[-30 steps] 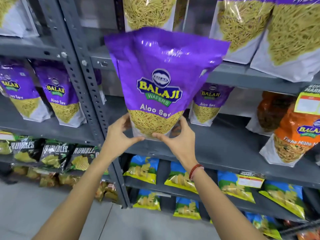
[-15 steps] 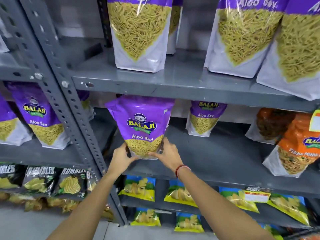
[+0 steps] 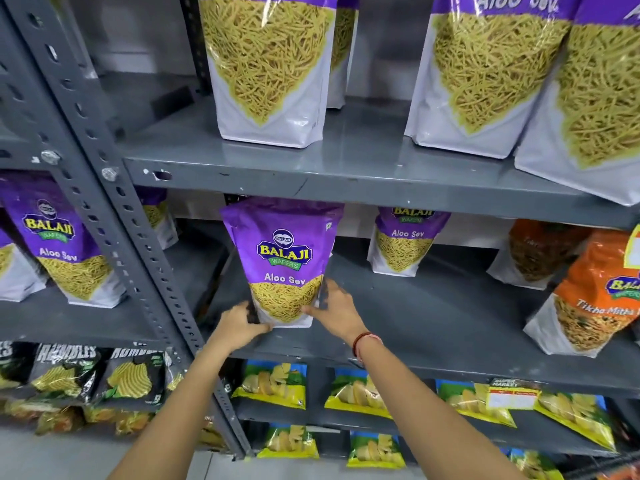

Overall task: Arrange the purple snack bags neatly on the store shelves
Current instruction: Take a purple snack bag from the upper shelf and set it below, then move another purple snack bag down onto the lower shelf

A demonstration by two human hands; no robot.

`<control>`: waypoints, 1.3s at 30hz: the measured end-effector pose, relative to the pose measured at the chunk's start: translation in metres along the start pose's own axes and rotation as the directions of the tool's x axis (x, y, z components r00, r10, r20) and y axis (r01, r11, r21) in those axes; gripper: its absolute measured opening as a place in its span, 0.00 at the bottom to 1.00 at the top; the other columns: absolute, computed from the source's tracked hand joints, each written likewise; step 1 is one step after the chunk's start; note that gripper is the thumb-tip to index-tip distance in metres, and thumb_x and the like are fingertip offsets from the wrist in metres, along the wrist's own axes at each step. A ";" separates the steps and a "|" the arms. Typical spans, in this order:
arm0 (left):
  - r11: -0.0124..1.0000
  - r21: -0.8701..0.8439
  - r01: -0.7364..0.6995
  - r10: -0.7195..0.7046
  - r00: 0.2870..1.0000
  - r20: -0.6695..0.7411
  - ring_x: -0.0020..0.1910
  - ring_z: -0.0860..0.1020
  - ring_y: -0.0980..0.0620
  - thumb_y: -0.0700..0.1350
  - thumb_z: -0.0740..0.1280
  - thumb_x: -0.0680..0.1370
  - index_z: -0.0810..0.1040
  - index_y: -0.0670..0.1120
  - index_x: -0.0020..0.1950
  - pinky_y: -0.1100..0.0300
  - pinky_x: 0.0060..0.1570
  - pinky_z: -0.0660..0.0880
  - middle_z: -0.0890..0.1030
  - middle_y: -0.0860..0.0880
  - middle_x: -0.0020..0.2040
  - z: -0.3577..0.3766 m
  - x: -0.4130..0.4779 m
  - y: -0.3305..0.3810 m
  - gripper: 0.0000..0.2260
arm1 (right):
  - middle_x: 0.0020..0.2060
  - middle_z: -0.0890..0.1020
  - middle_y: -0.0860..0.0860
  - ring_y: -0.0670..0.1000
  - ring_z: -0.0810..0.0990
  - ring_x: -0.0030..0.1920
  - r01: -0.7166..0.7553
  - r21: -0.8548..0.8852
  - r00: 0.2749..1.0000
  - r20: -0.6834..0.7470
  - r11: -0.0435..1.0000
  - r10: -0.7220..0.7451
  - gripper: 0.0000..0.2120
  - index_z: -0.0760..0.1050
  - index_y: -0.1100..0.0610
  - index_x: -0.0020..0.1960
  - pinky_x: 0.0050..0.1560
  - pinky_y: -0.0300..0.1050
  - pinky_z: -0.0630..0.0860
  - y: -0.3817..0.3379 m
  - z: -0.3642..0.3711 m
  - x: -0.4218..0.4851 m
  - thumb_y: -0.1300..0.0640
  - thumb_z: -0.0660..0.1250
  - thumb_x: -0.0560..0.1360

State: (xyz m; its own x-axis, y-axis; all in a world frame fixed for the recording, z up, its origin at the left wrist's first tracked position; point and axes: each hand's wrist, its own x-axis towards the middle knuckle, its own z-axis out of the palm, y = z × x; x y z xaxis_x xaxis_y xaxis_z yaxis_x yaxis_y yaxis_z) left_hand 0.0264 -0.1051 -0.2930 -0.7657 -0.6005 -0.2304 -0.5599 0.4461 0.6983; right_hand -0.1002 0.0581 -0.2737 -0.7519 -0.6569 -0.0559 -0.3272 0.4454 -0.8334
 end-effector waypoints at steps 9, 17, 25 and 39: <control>0.890 -0.216 -0.402 0.423 0.905 0.055 0.48 0.81 0.62 0.62 0.73 0.63 0.79 0.57 0.53 0.62 0.54 0.75 0.84 0.55 0.50 -0.057 -0.094 0.122 0.21 | 0.48 0.81 0.49 0.45 0.80 0.46 0.341 0.066 0.846 -0.457 0.938 -0.276 0.12 0.78 0.53 0.53 0.45 0.40 0.79 -0.081 -0.087 -0.090 0.56 0.73 0.70; 0.548 -0.377 -0.747 0.755 0.636 -0.163 0.48 0.82 0.60 0.48 0.73 0.67 0.79 0.55 0.52 0.68 0.47 0.77 0.84 0.54 0.48 -0.073 -0.138 0.268 0.14 | 0.44 0.82 0.50 0.41 0.80 0.43 0.561 -0.152 0.357 -0.843 0.814 -0.403 0.07 0.78 0.56 0.50 0.40 0.34 0.74 -0.129 -0.208 -0.147 0.57 0.71 0.73; 0.491 -0.130 -0.861 0.830 0.508 -0.230 0.59 0.76 0.52 0.47 0.70 0.72 0.71 0.44 0.66 0.56 0.57 0.76 0.77 0.47 0.64 -0.032 -0.098 0.372 0.23 | 0.68 0.67 0.59 0.57 0.63 0.71 0.250 -0.259 0.154 -0.941 0.933 -0.302 0.49 0.60 0.60 0.72 0.72 0.57 0.61 -0.102 -0.314 -0.120 0.36 0.74 0.62; 0.517 -0.261 -0.816 0.820 0.559 -0.124 0.53 0.78 0.51 0.52 0.75 0.67 0.71 0.44 0.65 0.59 0.53 0.74 0.77 0.50 0.54 0.002 -0.099 0.395 0.30 | 0.56 0.82 0.46 0.46 0.80 0.58 0.499 0.104 0.481 -0.859 0.860 -0.175 0.38 0.73 0.48 0.60 0.62 0.54 0.77 -0.087 -0.326 -0.131 0.43 0.81 0.53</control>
State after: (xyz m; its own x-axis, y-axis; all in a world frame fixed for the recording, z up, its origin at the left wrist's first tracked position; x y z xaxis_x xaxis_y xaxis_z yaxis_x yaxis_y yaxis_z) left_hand -0.1197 0.1320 0.0040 -0.8478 -0.0525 0.5278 0.4176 0.5473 0.7253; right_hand -0.1597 0.3040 -0.0141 -0.7960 0.1286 0.5915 -0.5973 -0.0084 -0.8019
